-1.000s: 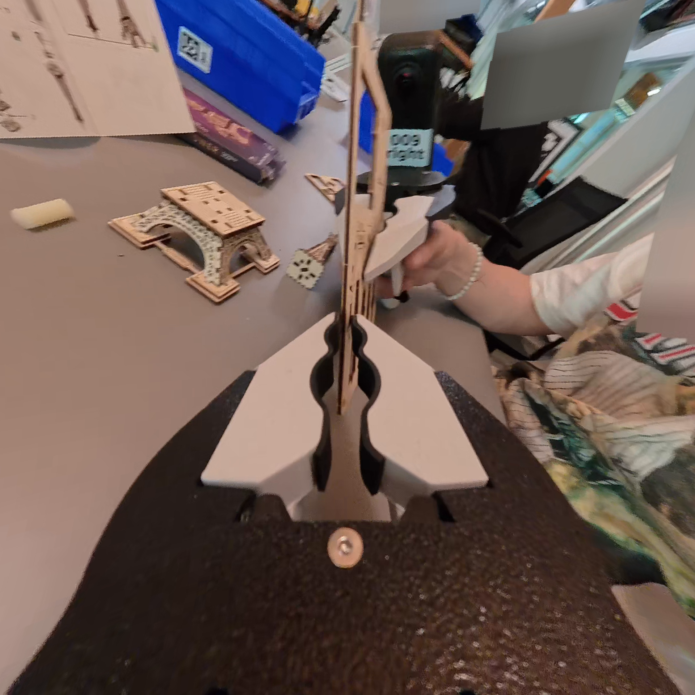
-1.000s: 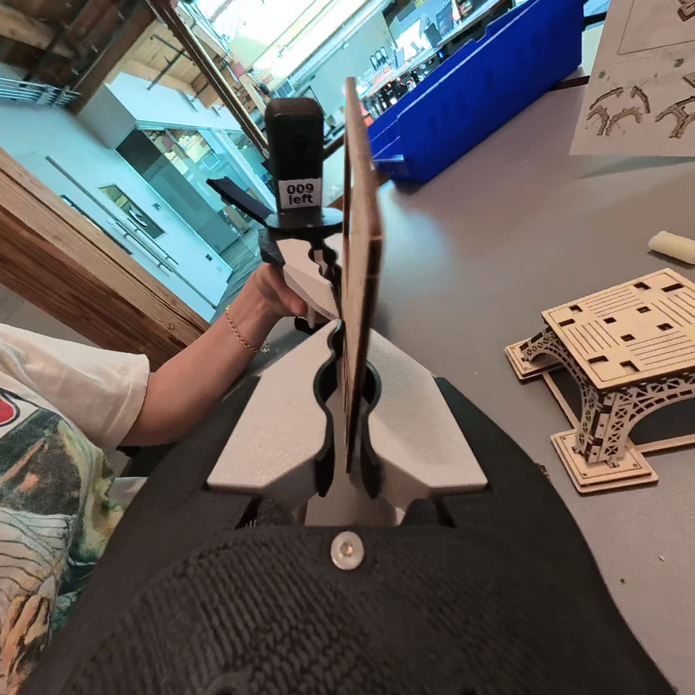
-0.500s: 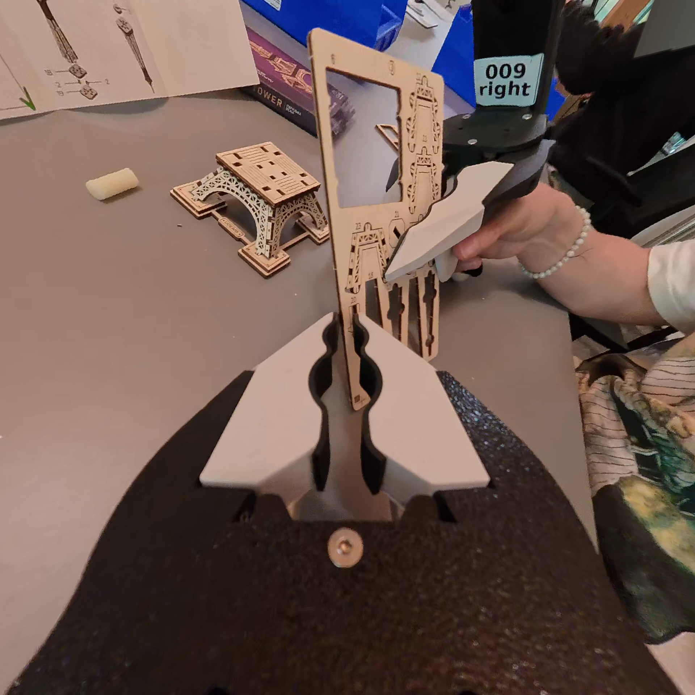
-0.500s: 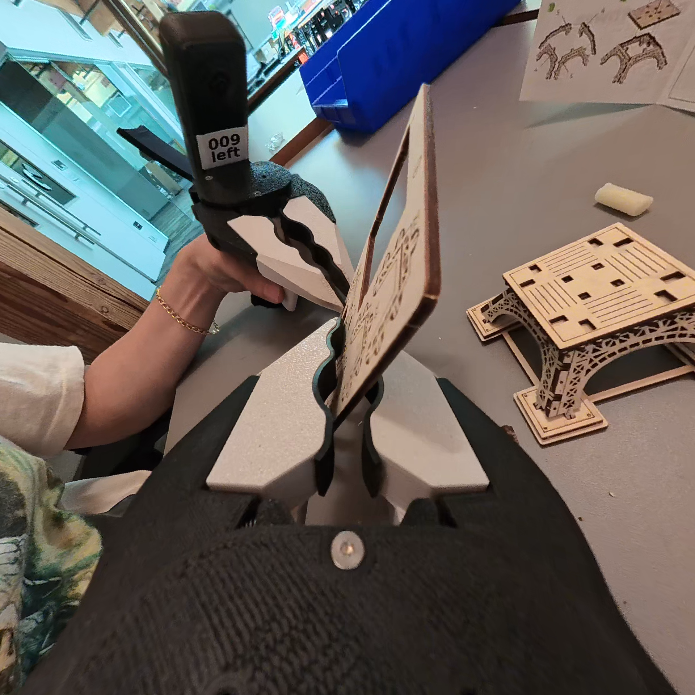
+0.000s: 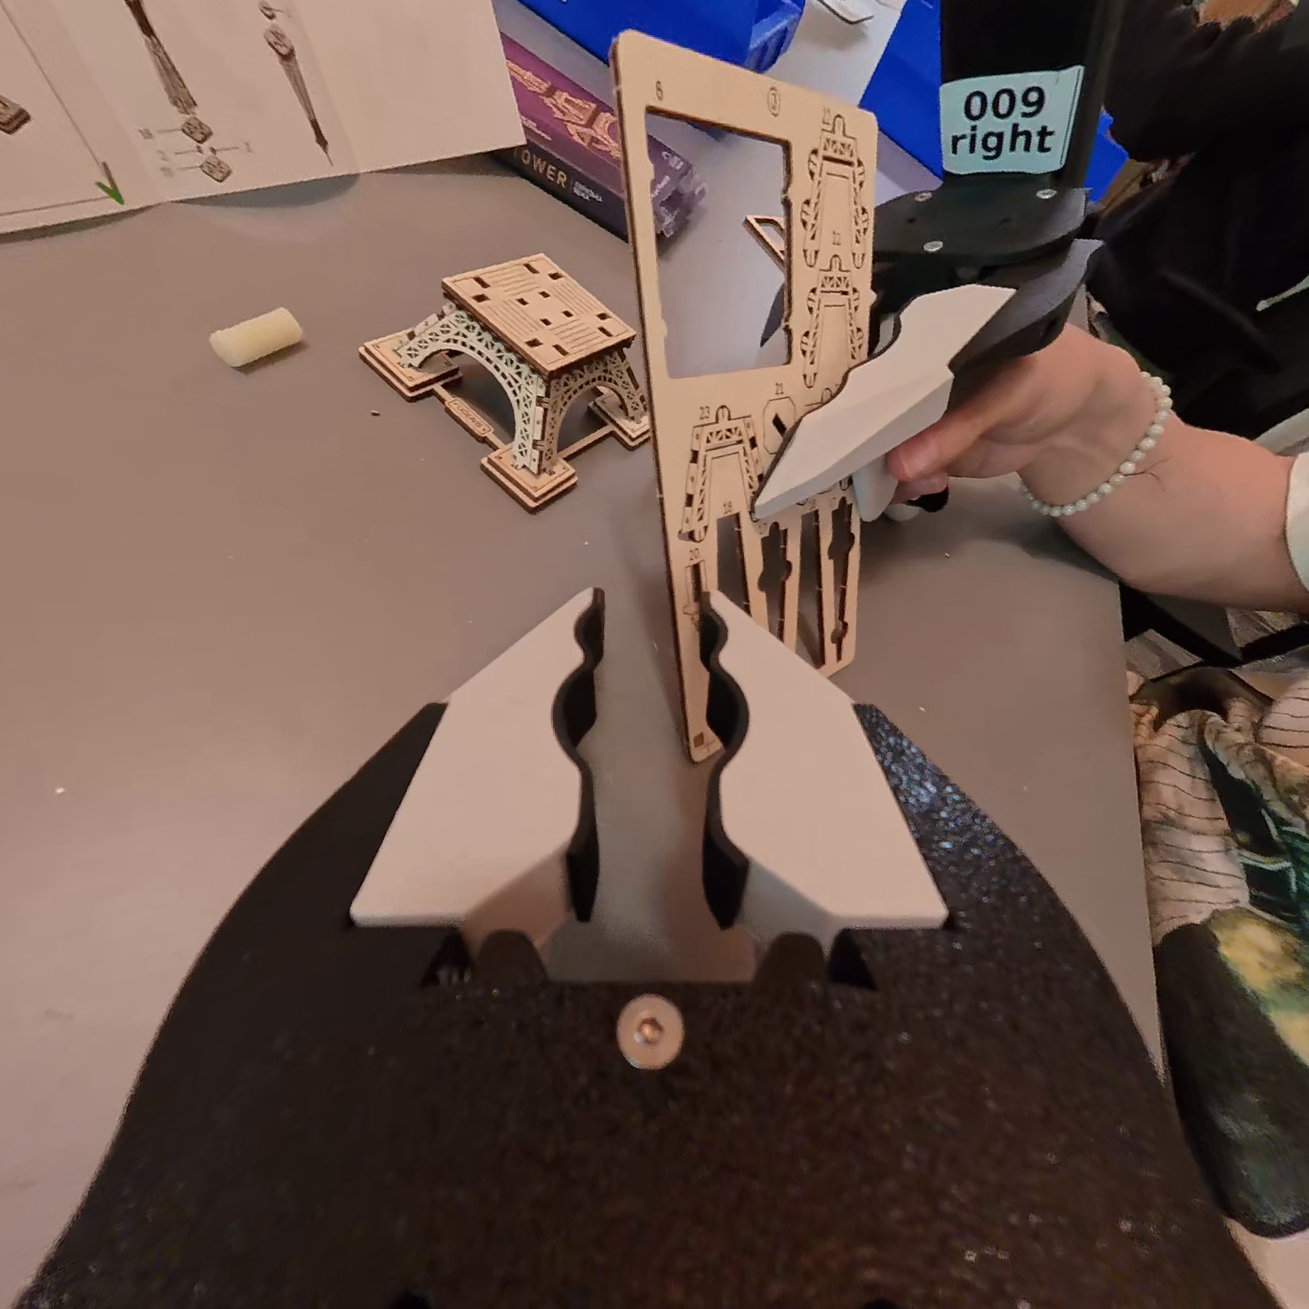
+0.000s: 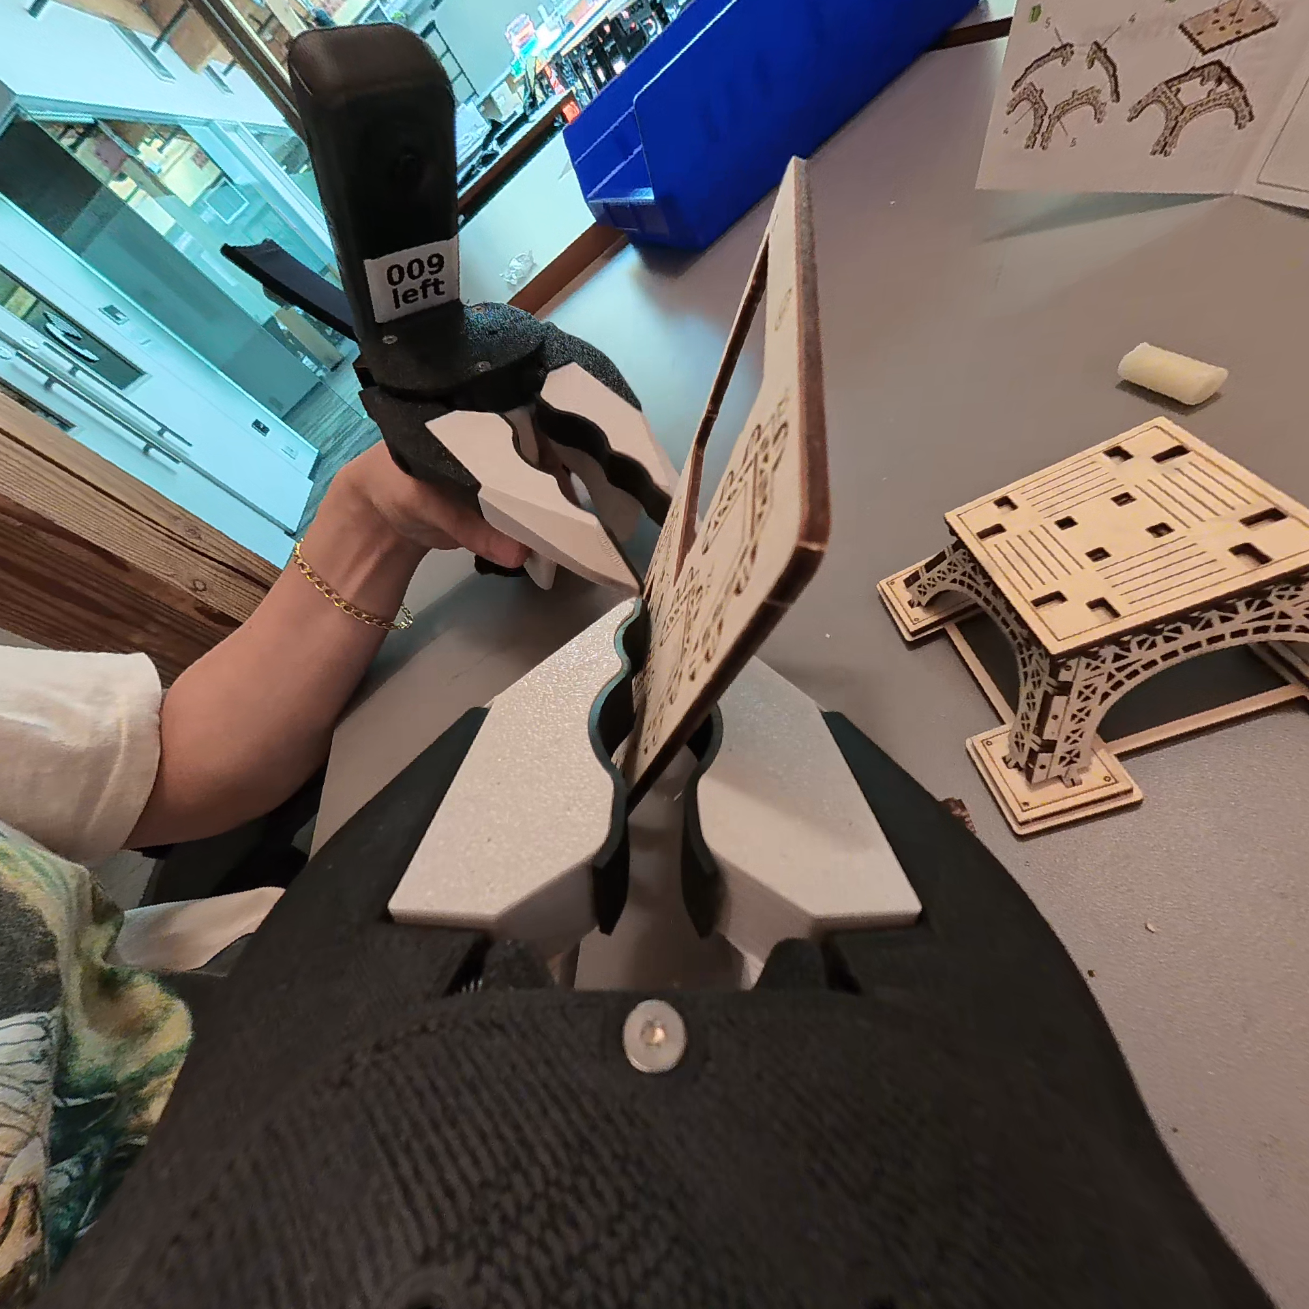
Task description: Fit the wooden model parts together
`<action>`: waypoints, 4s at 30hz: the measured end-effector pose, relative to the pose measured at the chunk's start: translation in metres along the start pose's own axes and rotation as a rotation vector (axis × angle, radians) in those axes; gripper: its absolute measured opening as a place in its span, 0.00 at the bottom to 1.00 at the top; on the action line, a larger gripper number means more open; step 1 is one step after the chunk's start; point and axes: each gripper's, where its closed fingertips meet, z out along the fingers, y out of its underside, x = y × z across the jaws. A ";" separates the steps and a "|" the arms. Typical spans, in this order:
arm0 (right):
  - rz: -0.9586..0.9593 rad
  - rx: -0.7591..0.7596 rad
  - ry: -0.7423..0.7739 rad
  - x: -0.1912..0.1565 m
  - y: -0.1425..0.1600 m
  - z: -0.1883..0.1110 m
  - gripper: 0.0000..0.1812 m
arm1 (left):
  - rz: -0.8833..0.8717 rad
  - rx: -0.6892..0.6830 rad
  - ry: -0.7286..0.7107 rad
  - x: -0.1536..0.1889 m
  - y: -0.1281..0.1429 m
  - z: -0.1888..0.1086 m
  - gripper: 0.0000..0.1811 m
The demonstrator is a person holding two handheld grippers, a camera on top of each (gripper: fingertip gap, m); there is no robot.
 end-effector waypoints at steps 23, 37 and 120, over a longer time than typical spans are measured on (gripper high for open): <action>0.058 -0.008 -0.003 0.005 0.002 -0.001 0.02 | 0.032 -0.007 -0.169 -0.022 -0.001 -0.002 0.35; 0.054 -0.010 -0.011 0.004 0.002 0.000 0.02 | 0.002 -0.013 -0.170 -0.024 0.000 -0.001 0.39; 0.112 -0.021 0.017 0.011 0.005 0.000 0.02 | 0.141 -0.187 -0.252 0.001 0.002 0.008 0.10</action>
